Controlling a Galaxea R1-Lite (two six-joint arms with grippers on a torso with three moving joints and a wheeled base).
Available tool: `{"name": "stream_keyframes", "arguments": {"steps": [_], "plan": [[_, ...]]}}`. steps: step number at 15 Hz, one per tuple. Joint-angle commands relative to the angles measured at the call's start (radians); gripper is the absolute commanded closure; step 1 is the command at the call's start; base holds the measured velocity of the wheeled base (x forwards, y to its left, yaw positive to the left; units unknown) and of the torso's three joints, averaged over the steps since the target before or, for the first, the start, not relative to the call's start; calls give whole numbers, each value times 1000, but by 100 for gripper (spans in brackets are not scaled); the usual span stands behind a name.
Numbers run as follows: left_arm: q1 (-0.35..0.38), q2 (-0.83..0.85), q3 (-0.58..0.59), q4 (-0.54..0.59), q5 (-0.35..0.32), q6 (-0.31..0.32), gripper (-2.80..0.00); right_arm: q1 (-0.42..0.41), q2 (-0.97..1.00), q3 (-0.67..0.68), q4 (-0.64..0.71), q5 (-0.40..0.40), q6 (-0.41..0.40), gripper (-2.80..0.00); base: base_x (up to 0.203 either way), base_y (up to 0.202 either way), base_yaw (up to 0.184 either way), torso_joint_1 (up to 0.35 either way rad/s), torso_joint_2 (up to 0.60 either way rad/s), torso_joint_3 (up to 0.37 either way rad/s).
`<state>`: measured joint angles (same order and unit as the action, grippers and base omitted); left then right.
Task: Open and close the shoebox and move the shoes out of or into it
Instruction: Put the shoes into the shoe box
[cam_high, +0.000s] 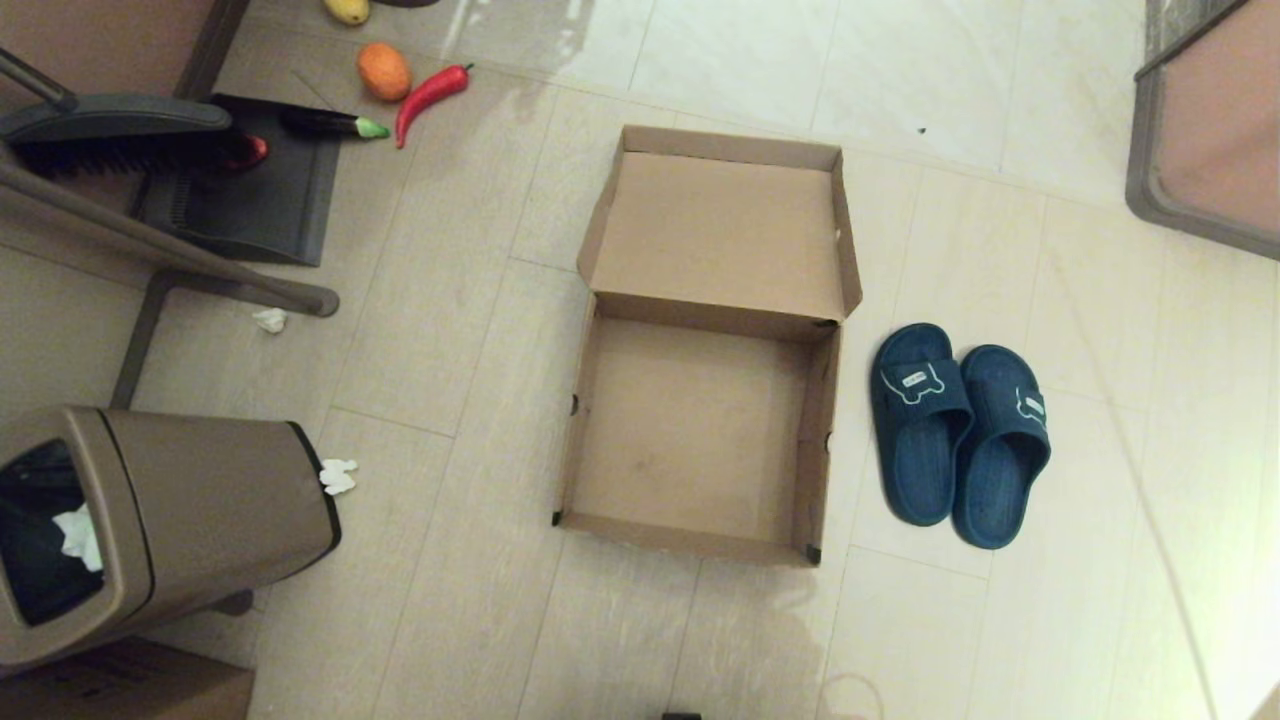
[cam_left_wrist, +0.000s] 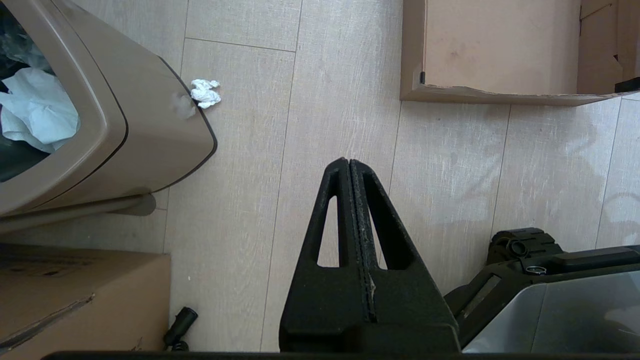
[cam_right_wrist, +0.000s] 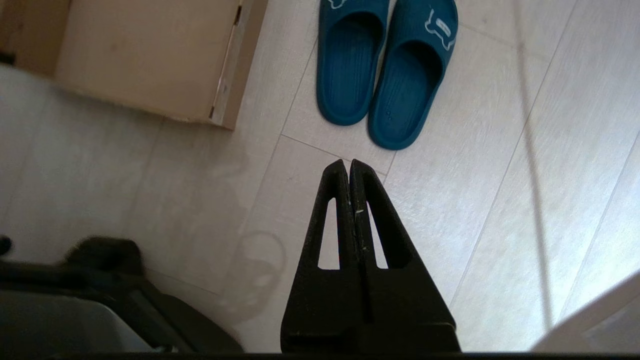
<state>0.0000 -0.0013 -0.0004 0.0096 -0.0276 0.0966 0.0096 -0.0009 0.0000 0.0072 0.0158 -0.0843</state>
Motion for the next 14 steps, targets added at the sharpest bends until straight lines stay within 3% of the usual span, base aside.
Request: {"name": "stream_keyframes", "arguments": {"steps": [1, 4, 7, 11, 14], "plan": [[0, 0, 0, 0, 0, 0, 0, 0, 1, 0, 2, 10, -39, 0, 0, 0, 0, 0, 0, 0], [0, 8, -6, 16, -5, -13, 0, -1, 1, -9, -4, 9, -34, 0, 0, 0, 0, 0, 0, 0], [0, 99, -146, 115, -14, -40, 0, -1, 85, -176, 59, 4, 36, 0, 0, 0, 0, 0, 0, 0], [-12, 397, -264, 195, -40, -125, 0, 1, 468, -332, 148, 9, 76, 0, 0, 0, 0, 0, 0, 0], [-18, 666, -266, 146, -72, -159, 0, 3, 820, -424, 90, 31, 107, 0, 0, 0, 0, 0, 0, 0]]}}
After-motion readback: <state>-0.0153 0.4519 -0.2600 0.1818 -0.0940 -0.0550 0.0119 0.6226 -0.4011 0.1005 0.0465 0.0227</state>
